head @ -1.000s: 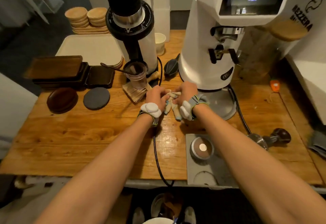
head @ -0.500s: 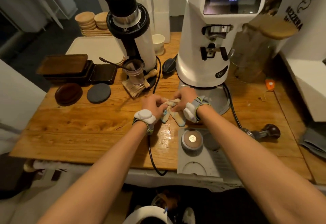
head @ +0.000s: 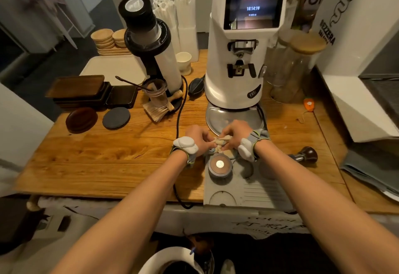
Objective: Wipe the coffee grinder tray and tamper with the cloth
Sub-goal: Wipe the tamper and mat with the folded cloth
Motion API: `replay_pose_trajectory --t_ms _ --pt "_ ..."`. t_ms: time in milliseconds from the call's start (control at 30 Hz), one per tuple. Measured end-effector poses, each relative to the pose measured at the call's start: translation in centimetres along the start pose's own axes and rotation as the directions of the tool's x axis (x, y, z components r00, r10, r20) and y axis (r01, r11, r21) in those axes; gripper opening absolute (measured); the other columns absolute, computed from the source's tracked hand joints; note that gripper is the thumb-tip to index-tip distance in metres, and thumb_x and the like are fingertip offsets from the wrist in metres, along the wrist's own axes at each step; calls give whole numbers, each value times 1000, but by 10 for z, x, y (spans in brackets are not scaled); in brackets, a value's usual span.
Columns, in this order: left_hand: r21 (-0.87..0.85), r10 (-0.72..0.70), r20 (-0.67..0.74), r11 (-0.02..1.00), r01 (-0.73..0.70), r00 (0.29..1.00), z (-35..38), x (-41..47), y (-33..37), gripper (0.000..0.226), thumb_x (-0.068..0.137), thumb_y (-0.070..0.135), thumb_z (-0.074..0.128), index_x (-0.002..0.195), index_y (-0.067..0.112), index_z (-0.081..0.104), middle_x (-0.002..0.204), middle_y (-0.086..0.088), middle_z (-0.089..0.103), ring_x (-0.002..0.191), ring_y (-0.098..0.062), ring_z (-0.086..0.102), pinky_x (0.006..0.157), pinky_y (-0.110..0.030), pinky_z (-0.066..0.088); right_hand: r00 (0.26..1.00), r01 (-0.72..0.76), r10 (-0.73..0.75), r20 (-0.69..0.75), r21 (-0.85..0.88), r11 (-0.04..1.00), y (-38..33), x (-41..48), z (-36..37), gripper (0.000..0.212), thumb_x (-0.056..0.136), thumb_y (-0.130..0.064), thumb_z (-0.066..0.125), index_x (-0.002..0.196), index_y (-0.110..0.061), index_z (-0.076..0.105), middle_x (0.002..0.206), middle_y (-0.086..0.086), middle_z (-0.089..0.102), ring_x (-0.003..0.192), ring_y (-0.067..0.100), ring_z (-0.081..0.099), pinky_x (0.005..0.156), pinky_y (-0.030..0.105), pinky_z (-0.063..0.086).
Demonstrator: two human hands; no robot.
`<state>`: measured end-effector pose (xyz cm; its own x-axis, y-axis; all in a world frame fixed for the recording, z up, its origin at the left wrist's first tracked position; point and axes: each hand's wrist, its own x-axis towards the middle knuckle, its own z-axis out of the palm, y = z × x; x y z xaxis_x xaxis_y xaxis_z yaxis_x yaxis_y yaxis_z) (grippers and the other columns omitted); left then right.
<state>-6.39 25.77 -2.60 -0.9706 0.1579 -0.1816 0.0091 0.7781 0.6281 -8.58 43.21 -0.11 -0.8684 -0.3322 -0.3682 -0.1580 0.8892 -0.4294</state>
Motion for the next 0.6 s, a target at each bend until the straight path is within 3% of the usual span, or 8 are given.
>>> replay_pose_trajectory --t_ms 100,267,500,600 --pt "45 14 50 999 -16 999 4 4 11 14 72 30 85 76 17 80 74 8 76 73 -8 70 71 -34 61 1000 -14 14 6 16 1000 11 -7 -2 39 65 -31 89 102 -25 78 97 1 75 87 17 64 76 29 52" --pt "86 24 125 996 -35 992 11 15 24 18 69 34 87 77 19 80 77 9 76 75 -7 71 74 -32 62 998 -53 53 22 21 998 26 -14 -7 41 66 -31 89 104 -24 77 99 1 73 83 11 58 70 22 41" --pt "81 46 157 995 -59 986 28 23 53 22 68 39 86 78 20 81 75 9 76 68 -4 67 58 -16 49 992 -110 109 59 10 994 54 -24 -22 40 63 -28 90 101 -25 78 98 1 75 86 14 65 68 22 45" --pt "83 59 177 994 -75 982 36 29 64 23 69 39 86 79 18 81 76 7 77 70 -8 69 59 -20 52 988 -133 132 73 7 991 65 -27 -29 39 64 -26 90 101 -22 78 99 2 75 92 18 68 70 23 48"
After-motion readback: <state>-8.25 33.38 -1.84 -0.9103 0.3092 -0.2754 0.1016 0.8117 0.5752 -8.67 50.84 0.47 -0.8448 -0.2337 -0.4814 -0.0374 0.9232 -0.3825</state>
